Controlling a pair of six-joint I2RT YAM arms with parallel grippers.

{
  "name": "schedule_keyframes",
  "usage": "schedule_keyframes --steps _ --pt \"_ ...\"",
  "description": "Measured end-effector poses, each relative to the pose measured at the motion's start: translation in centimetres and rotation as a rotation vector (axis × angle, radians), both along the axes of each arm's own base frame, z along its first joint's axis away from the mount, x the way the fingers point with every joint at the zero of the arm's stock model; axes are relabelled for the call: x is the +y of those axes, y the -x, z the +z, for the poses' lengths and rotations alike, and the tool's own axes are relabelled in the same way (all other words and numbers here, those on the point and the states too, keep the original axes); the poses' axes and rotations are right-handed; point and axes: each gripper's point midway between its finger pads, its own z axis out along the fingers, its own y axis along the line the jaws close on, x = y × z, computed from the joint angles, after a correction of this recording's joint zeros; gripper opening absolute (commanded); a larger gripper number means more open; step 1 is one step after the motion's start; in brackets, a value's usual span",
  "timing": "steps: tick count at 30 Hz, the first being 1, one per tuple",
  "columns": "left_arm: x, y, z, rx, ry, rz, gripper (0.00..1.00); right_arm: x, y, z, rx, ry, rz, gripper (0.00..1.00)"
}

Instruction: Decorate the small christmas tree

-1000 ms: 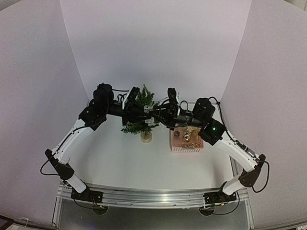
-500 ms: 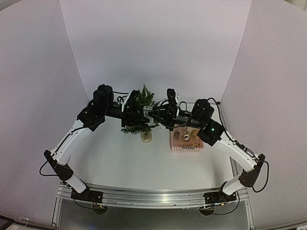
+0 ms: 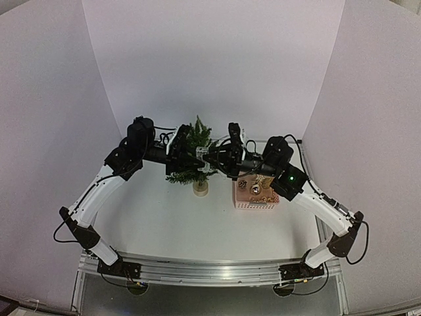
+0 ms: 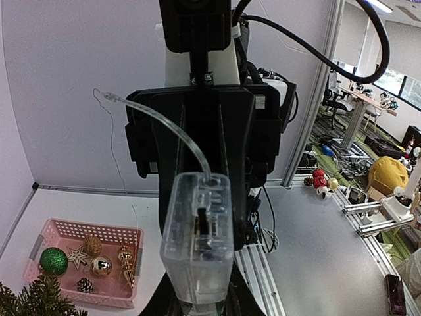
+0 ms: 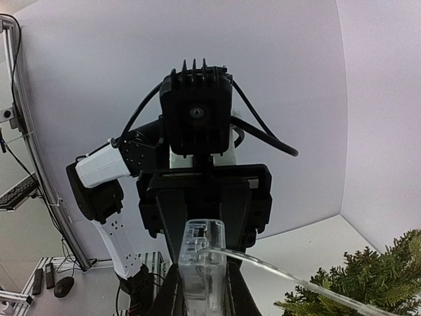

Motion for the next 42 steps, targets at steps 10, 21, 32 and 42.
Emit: schedule_keyframes --steps 10,21,32,42 --pt "0.0 -0.2 -1.0 0.021 -0.020 0.006 0.00 -0.1 -0.4 -1.2 0.016 0.007 -0.033 0.38" --pt "1.4 -1.7 0.7 -0.014 0.018 0.081 0.00 -2.7 -0.5 -2.2 0.127 -0.007 -0.118 0.79" --pt "2.7 -4.2 2.6 -0.022 0.076 0.177 0.00 -5.4 2.5 -8.4 0.226 0.073 -0.084 0.86" --pt "3.0 -4.6 3.2 -0.022 0.096 0.191 0.01 -9.5 -0.1 -18.4 0.103 0.283 -0.346 0.83"
